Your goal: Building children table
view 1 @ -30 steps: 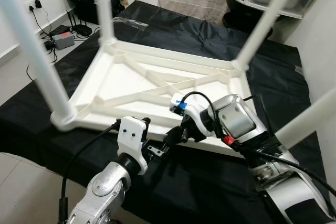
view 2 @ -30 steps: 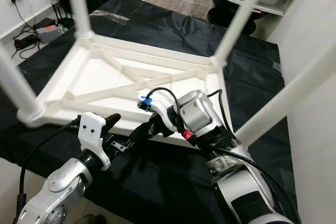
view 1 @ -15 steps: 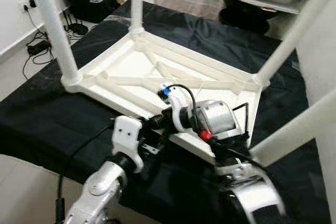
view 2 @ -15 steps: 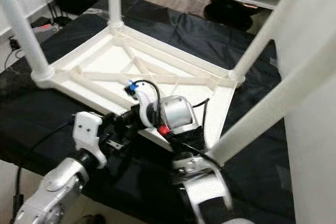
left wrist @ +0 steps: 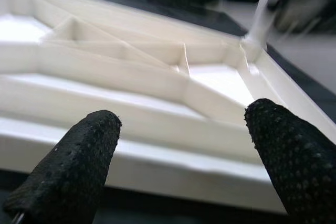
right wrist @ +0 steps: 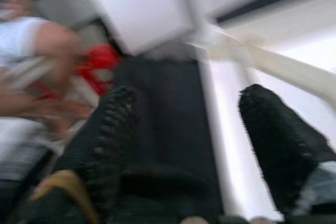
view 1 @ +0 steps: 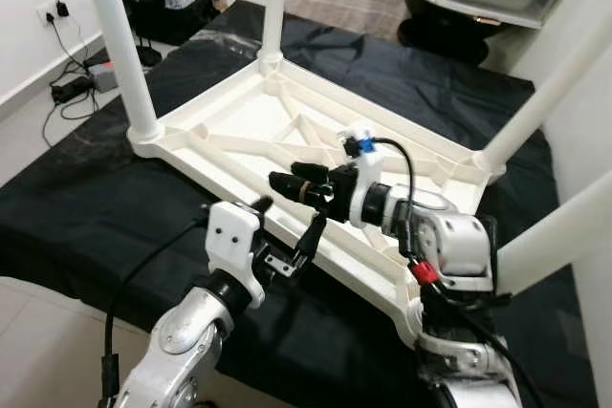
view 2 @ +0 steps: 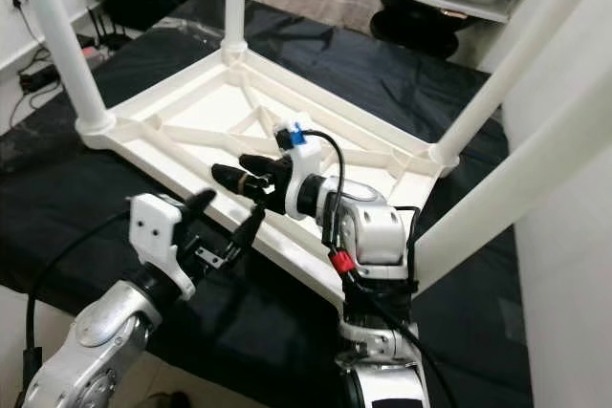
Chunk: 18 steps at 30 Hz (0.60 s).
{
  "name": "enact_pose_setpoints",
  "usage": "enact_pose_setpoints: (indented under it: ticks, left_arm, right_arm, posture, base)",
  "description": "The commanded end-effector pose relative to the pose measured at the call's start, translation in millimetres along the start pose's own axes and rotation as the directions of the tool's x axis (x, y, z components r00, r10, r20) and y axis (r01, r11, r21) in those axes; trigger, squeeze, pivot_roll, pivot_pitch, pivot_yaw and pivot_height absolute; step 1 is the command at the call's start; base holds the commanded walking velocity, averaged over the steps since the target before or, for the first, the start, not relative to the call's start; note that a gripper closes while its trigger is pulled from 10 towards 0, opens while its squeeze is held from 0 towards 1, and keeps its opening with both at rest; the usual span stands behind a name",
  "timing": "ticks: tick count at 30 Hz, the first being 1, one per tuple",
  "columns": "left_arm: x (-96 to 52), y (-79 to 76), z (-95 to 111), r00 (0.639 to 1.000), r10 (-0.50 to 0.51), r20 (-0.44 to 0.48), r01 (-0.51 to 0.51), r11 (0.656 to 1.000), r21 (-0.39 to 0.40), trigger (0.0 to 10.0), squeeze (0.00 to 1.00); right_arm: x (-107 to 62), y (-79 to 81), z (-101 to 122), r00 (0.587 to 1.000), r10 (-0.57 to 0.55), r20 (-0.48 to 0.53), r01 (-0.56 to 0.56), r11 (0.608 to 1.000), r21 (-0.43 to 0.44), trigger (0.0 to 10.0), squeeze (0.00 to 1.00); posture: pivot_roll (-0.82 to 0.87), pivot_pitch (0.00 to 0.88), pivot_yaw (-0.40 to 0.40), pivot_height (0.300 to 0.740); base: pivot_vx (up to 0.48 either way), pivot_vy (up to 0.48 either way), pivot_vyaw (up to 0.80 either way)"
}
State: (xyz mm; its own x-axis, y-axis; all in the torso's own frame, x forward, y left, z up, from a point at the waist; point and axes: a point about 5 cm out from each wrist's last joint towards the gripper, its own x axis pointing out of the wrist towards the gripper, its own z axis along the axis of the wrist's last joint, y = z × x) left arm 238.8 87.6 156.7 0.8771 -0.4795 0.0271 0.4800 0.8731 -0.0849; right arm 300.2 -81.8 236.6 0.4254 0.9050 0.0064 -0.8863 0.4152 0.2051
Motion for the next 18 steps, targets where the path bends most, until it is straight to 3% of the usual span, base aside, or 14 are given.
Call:
enact_pose_setpoints:
  ticks: [1,2,3,4,11,12,14,15,17,18]
  left_arm:
    - [-2.3,1.9,-1.6,1.000,0.004,-0.011,-0.004,1.000,0.015,10.0,0.00]
    - [-2.3,1.9,-1.6,1.000,0.004,-0.011,-0.004,1.000,0.015,10.0,0.00]
    - [-3.1,6.2,0.3,1.000,0.022,-0.004,-0.021,0.999,0.027,10.0,0.00]
    - [-3.3,8.3,0.9,1.000,0.028,-0.005,-0.028,0.999,0.040,10.0,0.00]
    - [-4.9,13.8,0.9,0.999,0.052,-0.013,-0.051,0.995,0.082,10.0,0.00]
    - [-6.2,17.9,1.3,0.997,0.074,-0.014,-0.072,0.993,0.097,10.0,0.00]
    - [-6.2,17.9,1.3,0.997,0.074,-0.014,-0.072,0.993,0.097,10.0,0.00]
    - [-7.9,23.3,1.8,0.995,0.102,-0.017,-0.099,0.988,0.115,10.0,0.00]
    - [-7.9,23.3,1.8,0.995,0.102,-0.017,-0.099,0.988,0.115,10.0,0.00]
    - [-10.0,29.1,1.6,0.992,0.126,-0.021,-0.122,0.984,0.128,10.0,0.00]
  right_arm:
    - [-17.6,5.8,-5.4,0.999,0.039,0.006,-0.039,0.999,-0.005,10.0,1.00]
    - [-17.6,5.8,-5.4,0.999,0.039,0.006,-0.039,0.999,-0.005,10.0,1.00]
    - [-29.0,8.4,-15.2,1.000,0.012,-0.008,-0.012,1.000,-0.007,10.0,0.15]
    - [-32.7,10.3,-21.7,1.000,-0.001,-0.015,0.001,1.000,0.005,10.0,0.00]
    - [-39.1,15.2,-37.9,0.998,-0.056,-0.006,0.056,0.998,0.035,10.0,0.00]
    - [-42.4,11.9,-43.9,0.990,-0.138,0.013,0.137,0.990,0.042,10.0,0.00]
    - [-42.4,11.9,-43.9,0.990,-0.138,0.013,0.137,0.990,0.042,10.0,0.00]
    - [-48.6,4.4,-50.3,0.965,-0.261,0.036,0.259,0.965,0.054,10.0,0.00]
    - [-48.6,4.4,-50.3,0.965,-0.261,0.036,0.259,0.965,0.054,10.0,0.00]
    - [-56.7,1.5,-53.7,0.931,-0.359,0.068,0.356,0.933,0.052,10.0,0.00]
  posture:
    - [-0.13,0.143,-0.123,0.740]
    - [-0.13,0.143,-0.123,0.740]
    - [-0.14,0.142,-0.116,0.740]
    - [-0.14,0.143,-0.111,0.740]
    - [-0.14,0.138,-0.101,0.740]
    - [-0.14,0.136,-0.100,0.740]
    - [-0.14,0.136,-0.100,0.740]
    - [-0.13,0.137,-0.095,0.740]
    - [-0.13,0.137,-0.095,0.740]
    - [-0.14,0.138,-0.091,0.740]
  base:
    - [0.000,0.000,0.00]
    - [0.000,0.000,0.00]
    - [0.000,0.000,0.00]
    - [0.000,0.000,0.00]
    - [0.000,0.000,0.00]
    - [0.000,0.000,0.00]
    - [0.000,0.000,0.00]
    - [0.000,0.000,0.00]
    - [0.000,0.000,0.00]
    - [0.000,0.000,0.00]
